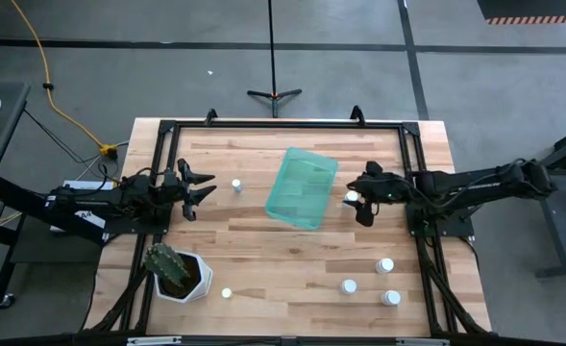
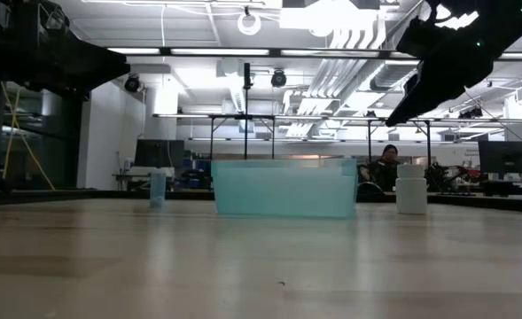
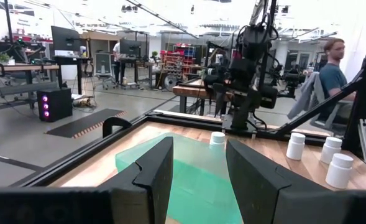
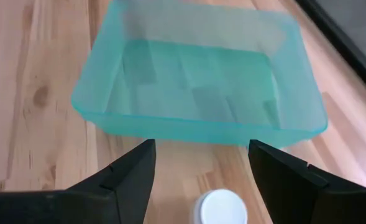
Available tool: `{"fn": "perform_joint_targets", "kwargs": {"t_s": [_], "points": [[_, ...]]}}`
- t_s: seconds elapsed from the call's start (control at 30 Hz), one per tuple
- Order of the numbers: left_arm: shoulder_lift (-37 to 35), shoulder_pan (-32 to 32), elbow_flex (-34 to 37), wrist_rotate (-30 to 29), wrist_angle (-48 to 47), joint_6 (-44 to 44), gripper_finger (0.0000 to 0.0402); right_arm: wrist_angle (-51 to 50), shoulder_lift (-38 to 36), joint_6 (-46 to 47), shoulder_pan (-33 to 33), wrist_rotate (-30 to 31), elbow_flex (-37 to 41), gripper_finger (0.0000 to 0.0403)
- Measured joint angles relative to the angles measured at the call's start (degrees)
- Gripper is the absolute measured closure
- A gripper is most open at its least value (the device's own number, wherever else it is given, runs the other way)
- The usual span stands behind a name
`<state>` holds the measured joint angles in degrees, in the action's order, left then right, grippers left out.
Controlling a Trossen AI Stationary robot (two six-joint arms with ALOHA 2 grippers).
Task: Pick and place pill bottles into a basket
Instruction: Put the white pill bottle into the blue bin
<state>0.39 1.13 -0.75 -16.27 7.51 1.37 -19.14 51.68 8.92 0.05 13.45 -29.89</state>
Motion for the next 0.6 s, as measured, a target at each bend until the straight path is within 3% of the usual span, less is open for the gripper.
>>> {"fn": "perform_joint_targets", "kwargs": {"t_s": [0.17,0.4,0.6], "points": [[0.0,0.0,0.0,0.0,0.01,0.28,0.0218,-0.09,2.32,1.23,0.0,1.42,0.0,0.0153],[0.0,0.0,0.0,0.01,0.0,0.39,0.0218,-2.36,4.34,1.93,-0.04,8.22,0.0,0.0143],[0.0,0.0,0.0,0.02,-0.02,0.42,0.0218,-5.21,5.38,5.84,-0.04,6.72,0.0,0.0111]]}}
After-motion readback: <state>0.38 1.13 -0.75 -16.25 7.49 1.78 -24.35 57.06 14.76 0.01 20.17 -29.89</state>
